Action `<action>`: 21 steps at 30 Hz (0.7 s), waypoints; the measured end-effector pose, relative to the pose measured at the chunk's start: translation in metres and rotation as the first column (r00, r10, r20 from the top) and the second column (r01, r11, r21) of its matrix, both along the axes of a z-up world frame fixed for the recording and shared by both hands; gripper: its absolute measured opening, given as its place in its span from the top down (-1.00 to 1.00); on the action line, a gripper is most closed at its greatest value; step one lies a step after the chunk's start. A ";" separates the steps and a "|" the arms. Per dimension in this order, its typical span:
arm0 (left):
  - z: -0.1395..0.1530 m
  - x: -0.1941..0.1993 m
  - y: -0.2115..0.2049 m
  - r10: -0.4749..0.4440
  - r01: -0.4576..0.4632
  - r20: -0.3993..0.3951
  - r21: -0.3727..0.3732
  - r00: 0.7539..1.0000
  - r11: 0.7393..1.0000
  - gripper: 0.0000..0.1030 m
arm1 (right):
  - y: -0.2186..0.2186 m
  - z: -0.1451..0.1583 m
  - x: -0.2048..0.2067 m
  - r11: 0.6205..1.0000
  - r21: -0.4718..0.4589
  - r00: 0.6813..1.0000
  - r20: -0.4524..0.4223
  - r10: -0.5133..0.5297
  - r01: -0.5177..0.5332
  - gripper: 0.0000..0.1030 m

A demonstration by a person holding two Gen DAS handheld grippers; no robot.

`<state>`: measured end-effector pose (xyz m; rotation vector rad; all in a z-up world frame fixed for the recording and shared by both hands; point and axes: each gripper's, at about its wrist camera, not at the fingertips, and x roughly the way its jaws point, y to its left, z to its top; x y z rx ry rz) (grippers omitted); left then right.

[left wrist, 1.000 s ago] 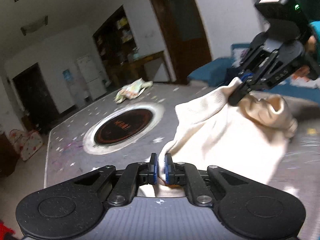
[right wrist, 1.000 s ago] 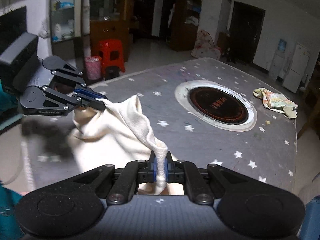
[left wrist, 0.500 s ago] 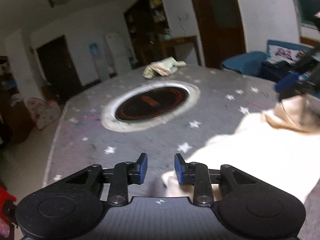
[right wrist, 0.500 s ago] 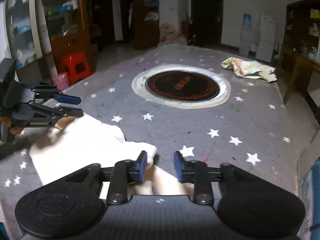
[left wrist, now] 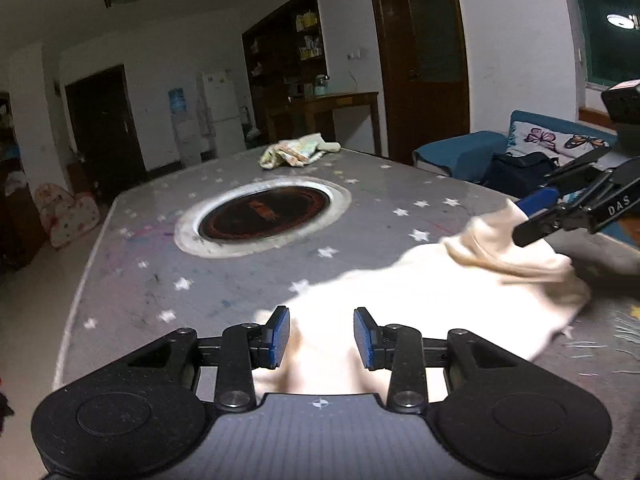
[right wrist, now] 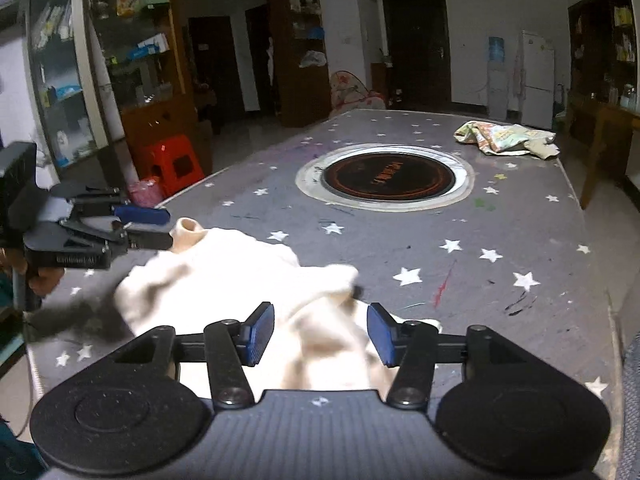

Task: Fold clothes
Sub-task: 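Lift the hem with both grippers and fold it over toward the collar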

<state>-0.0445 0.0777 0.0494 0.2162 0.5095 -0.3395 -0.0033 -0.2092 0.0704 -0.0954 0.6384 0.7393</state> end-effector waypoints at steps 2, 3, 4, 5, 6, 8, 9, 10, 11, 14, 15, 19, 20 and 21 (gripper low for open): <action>-0.004 -0.004 -0.003 -0.004 0.004 -0.014 -0.004 1.000 1.000 0.23 | -0.001 0.000 -0.002 1.000 0.011 1.000 0.000 0.011 -0.011 -0.02; -0.007 -0.005 -0.004 -0.004 0.004 -0.019 -0.003 1.000 1.000 0.22 | -0.002 -0.001 -0.002 1.000 0.007 1.000 0.005 0.007 -0.007 -0.02; -0.009 -0.007 -0.005 -0.005 0.005 -0.025 -0.002 1.000 1.000 0.22 | -0.002 -0.002 -0.001 1.000 -0.004 1.000 0.011 -0.004 0.004 -0.02; -0.011 -0.008 -0.006 -0.005 0.005 -0.031 0.000 1.000 1.000 0.22 | -0.001 -0.004 0.000 1.000 -0.014 1.000 0.017 -0.018 0.018 0.01; -0.014 -0.007 -0.006 -0.001 0.001 -0.038 0.001 0.999 1.000 0.22 | -0.001 -0.006 0.003 0.999 -0.021 0.999 0.018 -0.035 0.036 0.04; -0.018 -0.006 -0.005 0.008 -0.008 -0.055 -0.002 0.998 1.000 0.22 | -0.001 -0.010 0.011 0.998 -0.027 0.998 -0.001 -0.065 0.065 0.69; -0.019 -0.005 -0.004 0.016 -0.016 -0.057 0.004 0.998 1.000 0.22 | -0.001 -0.012 0.014 0.996 -0.032 0.997 -0.006 -0.083 0.083 0.81; -0.021 -0.004 -0.002 0.028 -0.028 -0.058 0.011 0.998 1.000 0.22 | -0.002 -0.014 0.016 0.993 -0.041 0.994 -0.003 -0.108 0.108 0.82; -0.022 -0.002 0.002 0.044 -0.043 -0.065 0.011 0.997 0.999 0.22 | -0.004 -0.016 0.019 0.989 -0.050 0.991 -0.001 -0.137 0.137 0.82; -0.027 0.005 0.015 0.094 -0.094 -0.094 -0.001 0.991 0.996 0.22 | -0.015 -0.027 0.030 0.968 -0.092 0.971 -0.028 -0.237 0.233 0.77; -0.028 0.006 0.019 0.106 -0.107 -0.100 -0.006 0.989 0.994 0.20 | -0.018 -0.030 0.032 0.961 -0.103 0.965 -0.037 -0.261 0.256 0.73; -0.022 0.004 0.028 0.129 -0.132 -0.093 -0.019 0.987 0.991 0.22 | -0.024 -0.027 0.033 0.944 -0.112 0.949 -0.004 -0.314 0.311 0.41; -0.020 0.004 0.028 0.128 -0.131 -0.092 -0.029 0.987 0.991 0.22 | -0.023 -0.024 0.032 0.947 -0.095 0.952 0.006 -0.306 0.306 0.41; -0.017 0.004 0.028 0.122 -0.126 -0.091 -0.040 0.988 0.991 0.22 | -0.021 -0.020 0.030 0.951 -0.078 0.954 0.016 -0.299 0.299 0.41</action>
